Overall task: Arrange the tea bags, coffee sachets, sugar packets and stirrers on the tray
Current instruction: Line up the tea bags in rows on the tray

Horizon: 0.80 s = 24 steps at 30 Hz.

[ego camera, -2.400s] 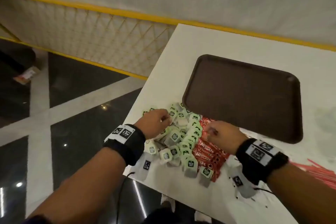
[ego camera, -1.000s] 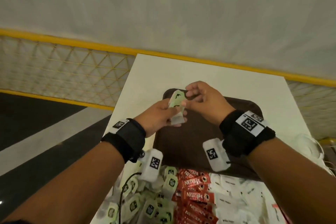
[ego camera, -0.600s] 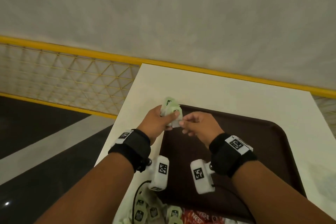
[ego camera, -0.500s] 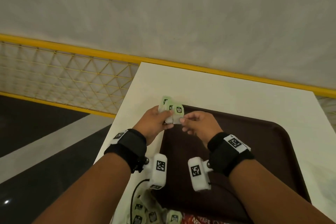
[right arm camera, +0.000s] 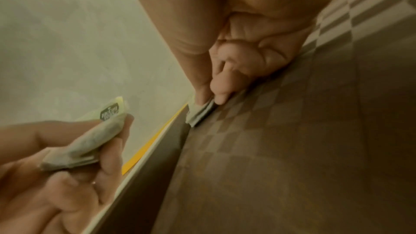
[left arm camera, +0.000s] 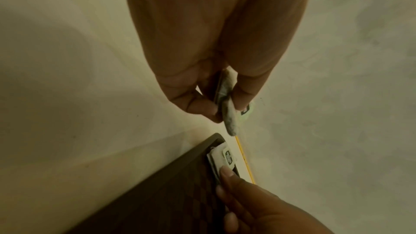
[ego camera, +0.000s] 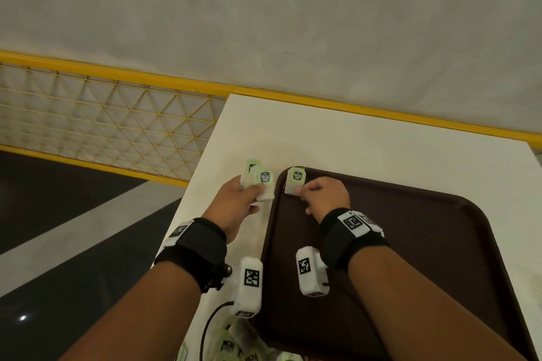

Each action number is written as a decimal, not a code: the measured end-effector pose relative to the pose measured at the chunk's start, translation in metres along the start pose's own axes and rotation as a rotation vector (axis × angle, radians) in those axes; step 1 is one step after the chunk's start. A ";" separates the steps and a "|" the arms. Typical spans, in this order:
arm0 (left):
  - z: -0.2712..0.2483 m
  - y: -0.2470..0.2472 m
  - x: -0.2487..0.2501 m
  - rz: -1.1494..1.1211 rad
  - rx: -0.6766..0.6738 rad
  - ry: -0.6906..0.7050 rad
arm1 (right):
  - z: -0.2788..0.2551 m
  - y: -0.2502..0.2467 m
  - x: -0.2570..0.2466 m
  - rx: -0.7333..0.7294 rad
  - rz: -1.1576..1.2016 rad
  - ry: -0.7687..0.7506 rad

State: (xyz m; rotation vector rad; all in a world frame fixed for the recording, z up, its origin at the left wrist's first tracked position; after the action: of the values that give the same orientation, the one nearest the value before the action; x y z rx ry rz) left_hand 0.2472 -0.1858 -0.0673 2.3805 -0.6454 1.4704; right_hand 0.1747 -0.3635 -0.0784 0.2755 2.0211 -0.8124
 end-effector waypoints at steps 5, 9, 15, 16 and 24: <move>-0.002 0.009 -0.003 -0.006 -0.045 0.017 | -0.002 -0.003 0.001 0.043 -0.108 -0.080; -0.002 0.018 -0.004 0.009 -0.092 0.044 | -0.025 -0.003 -0.008 -0.115 0.144 -0.117; -0.004 0.026 0.000 -0.016 -0.129 0.031 | -0.030 0.001 -0.003 -0.186 0.305 -0.057; -0.004 0.024 0.000 -0.048 -0.109 0.008 | -0.027 0.000 -0.001 -0.155 0.331 -0.030; -0.013 0.006 0.001 -0.092 -0.034 -0.022 | -0.005 0.010 0.014 -0.042 0.156 0.020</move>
State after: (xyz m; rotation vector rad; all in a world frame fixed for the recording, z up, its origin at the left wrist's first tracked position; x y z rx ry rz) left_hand 0.2348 -0.1854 -0.0609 2.3704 -0.5533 1.3867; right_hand 0.1682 -0.3545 -0.0925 0.4127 2.0047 -0.6720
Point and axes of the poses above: each hand's wrist, its own z-axis towards the middle knuckle, its own y-axis out of the palm, x = y × z, the point moved 3 cm from there along z, towards the middle knuckle, and after that the axes turned 8 degrees about z, right-handed, at the moved point
